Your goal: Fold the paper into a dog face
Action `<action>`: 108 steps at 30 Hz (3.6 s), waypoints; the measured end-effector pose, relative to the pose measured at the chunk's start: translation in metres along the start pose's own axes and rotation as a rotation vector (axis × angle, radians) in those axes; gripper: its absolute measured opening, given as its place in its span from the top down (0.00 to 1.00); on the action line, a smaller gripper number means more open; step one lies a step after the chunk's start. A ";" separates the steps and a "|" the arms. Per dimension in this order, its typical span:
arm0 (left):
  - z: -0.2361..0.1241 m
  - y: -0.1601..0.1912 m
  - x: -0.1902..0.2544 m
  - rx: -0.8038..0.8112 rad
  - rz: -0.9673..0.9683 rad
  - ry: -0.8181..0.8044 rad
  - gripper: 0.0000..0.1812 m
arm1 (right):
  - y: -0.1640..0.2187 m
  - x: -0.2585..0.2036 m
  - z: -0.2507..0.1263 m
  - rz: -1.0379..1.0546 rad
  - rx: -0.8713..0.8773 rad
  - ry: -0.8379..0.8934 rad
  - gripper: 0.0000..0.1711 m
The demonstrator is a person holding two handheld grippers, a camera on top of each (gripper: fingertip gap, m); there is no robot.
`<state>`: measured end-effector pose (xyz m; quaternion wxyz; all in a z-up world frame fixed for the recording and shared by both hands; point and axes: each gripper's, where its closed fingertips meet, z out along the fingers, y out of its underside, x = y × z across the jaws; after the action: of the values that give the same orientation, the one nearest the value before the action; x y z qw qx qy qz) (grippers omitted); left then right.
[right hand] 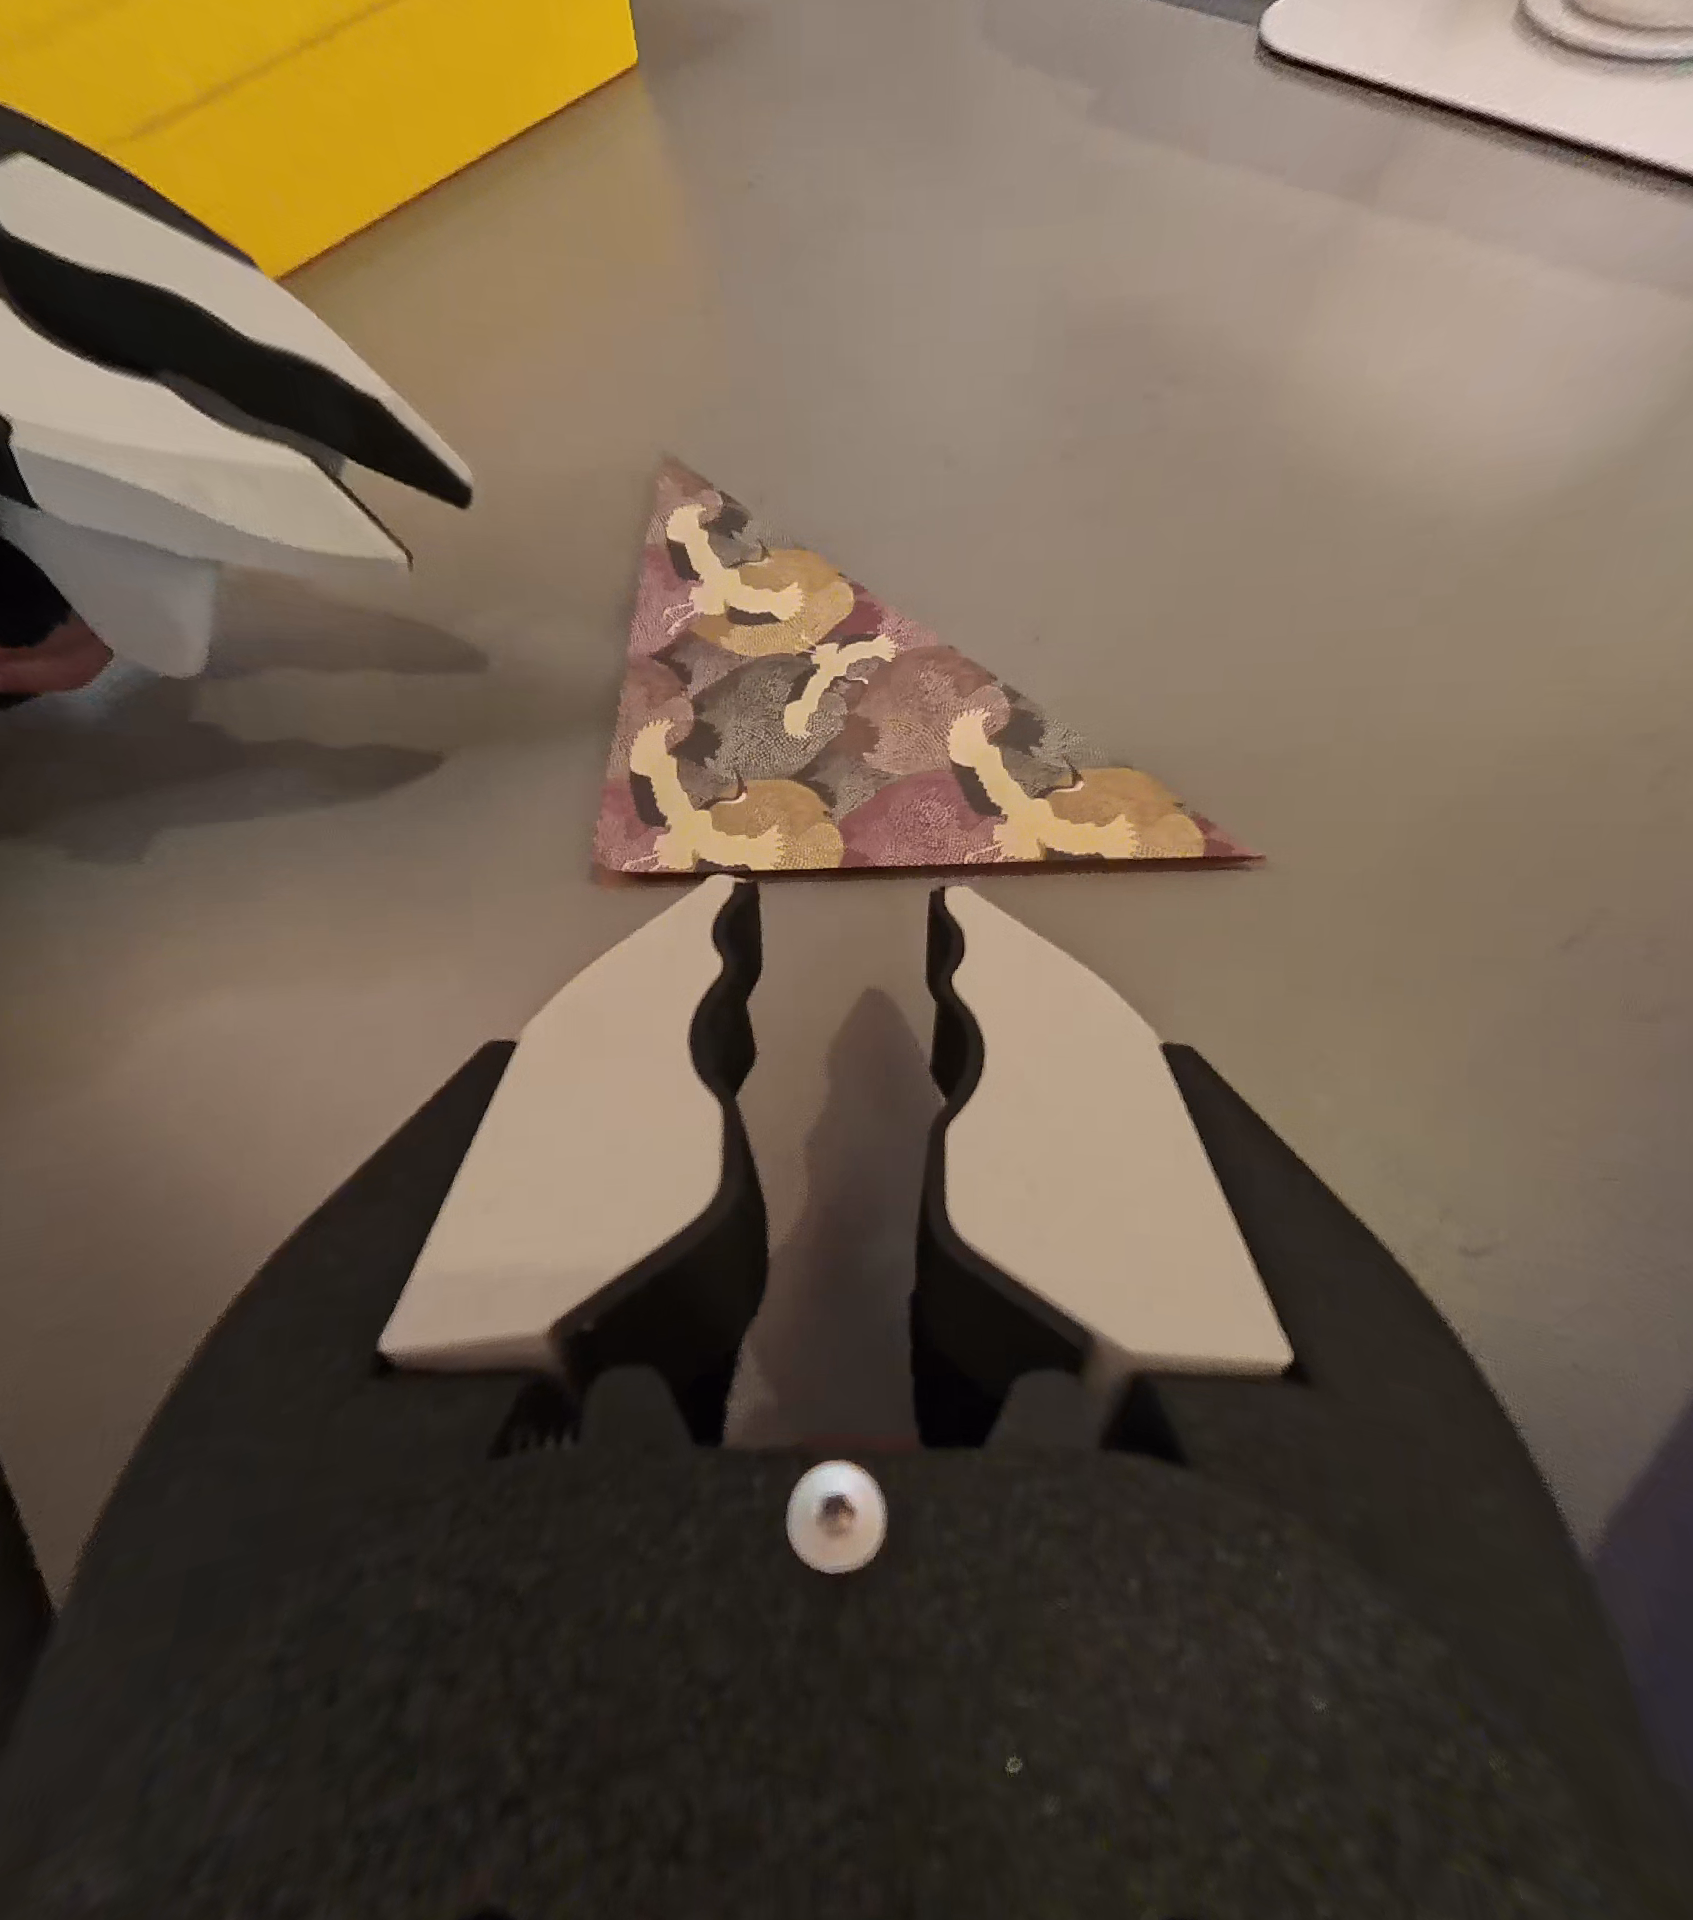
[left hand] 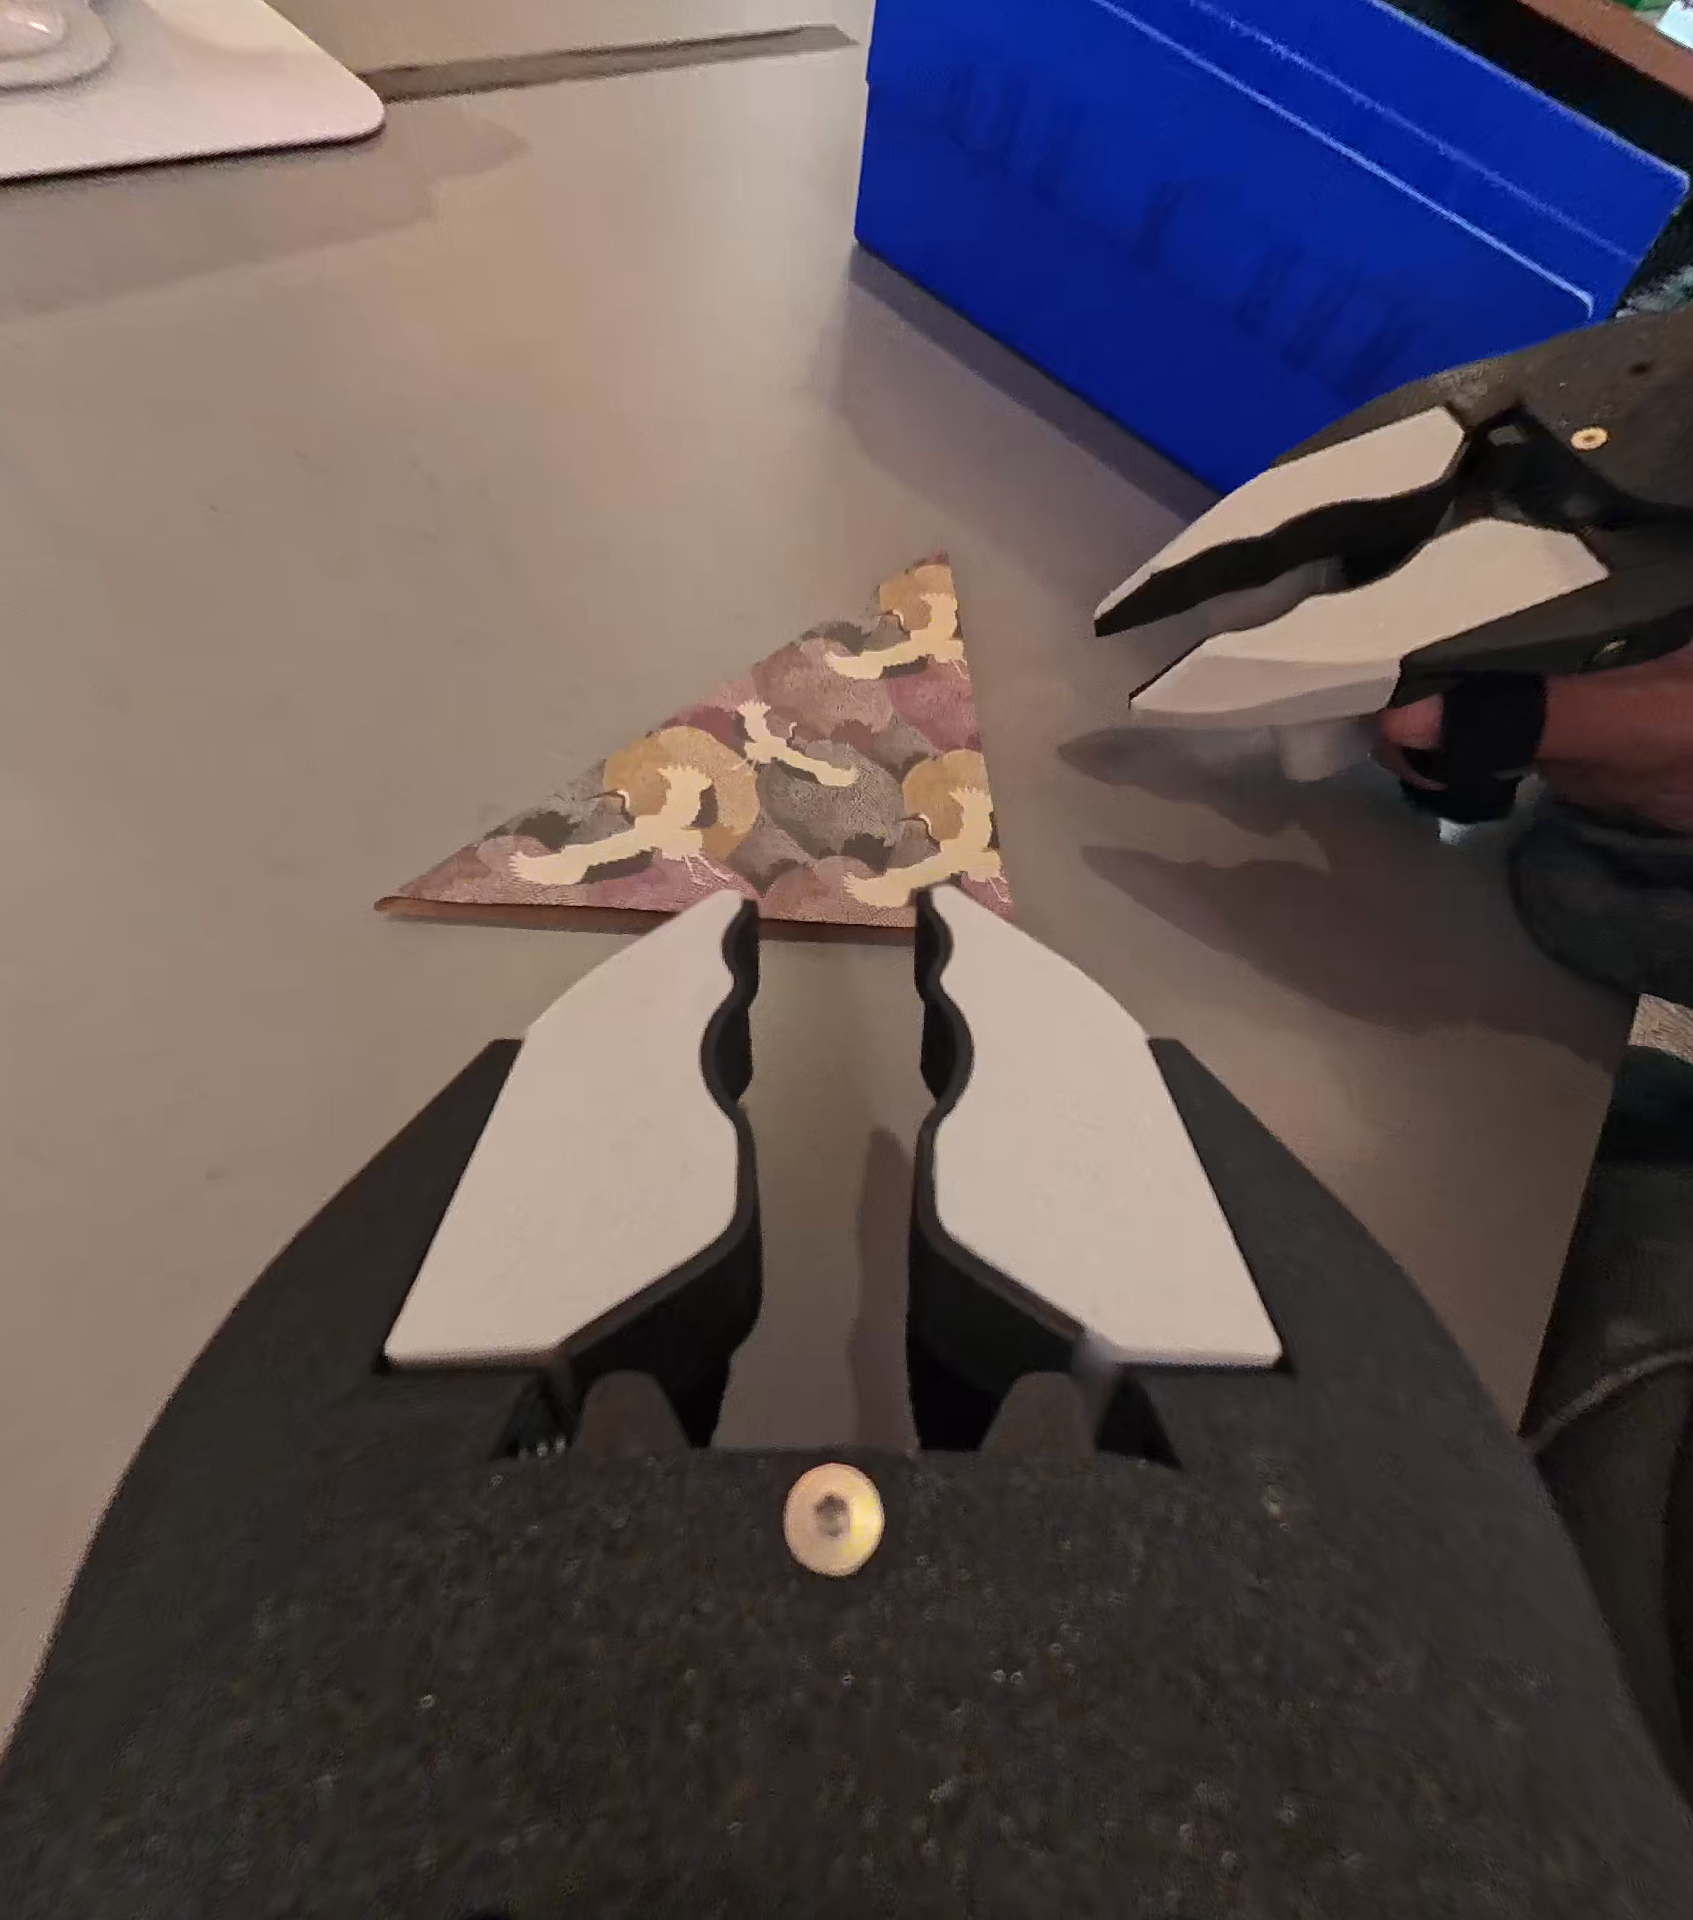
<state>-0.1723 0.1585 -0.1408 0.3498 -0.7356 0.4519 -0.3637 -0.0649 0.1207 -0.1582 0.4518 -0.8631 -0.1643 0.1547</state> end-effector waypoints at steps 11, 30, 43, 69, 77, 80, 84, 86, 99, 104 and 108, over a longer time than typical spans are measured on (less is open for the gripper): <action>0.007 0.002 0.008 -0.010 0.079 0.026 0.85 | 0.005 0.006 -0.003 0.029 -0.019 -0.015 0.84; 0.077 -0.024 0.003 -0.332 0.383 0.169 0.83 | -0.006 0.084 0.016 0.066 -0.144 0.143 0.93; 0.093 0.007 -0.001 -0.397 0.316 0.193 0.90 | 0.005 0.094 0.031 0.282 -0.242 0.007 0.88; 0.080 0.017 0.011 -0.338 0.272 0.168 0.86 | 0.000 0.025 0.034 0.401 -0.265 -0.304 0.84; 0.080 0.017 0.011 -0.341 0.280 0.166 0.86 | 0.015 0.050 0.028 0.005 -0.391 -0.025 0.78; 0.080 0.017 0.011 -0.339 0.279 0.166 0.86 | 0.013 0.048 0.031 0.040 -0.367 -0.025 0.77; 0.080 0.017 0.011 -0.338 0.283 0.165 0.86 | 0.009 0.044 0.030 0.156 -0.332 -0.078 0.74; 0.080 0.017 0.011 -0.336 0.280 0.166 0.86 | 0.007 0.042 0.030 0.224 -0.307 -0.111 0.73; 0.079 0.018 0.011 -0.338 0.292 0.159 0.86 | -0.006 0.020 0.025 0.470 -0.145 -0.340 0.79; 0.079 0.018 0.011 -0.342 0.297 0.156 0.86 | 0.000 0.038 0.025 0.258 -0.199 -0.131 0.82; 0.079 0.018 0.011 -0.345 0.309 0.148 0.85 | 0.010 0.058 0.021 0.143 -0.277 0.023 0.86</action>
<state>-0.1085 0.1565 -0.1927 0.2362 -0.6779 0.6390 -0.2763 -0.0199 0.1554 -0.1852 0.3181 -0.9283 -0.1172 0.1525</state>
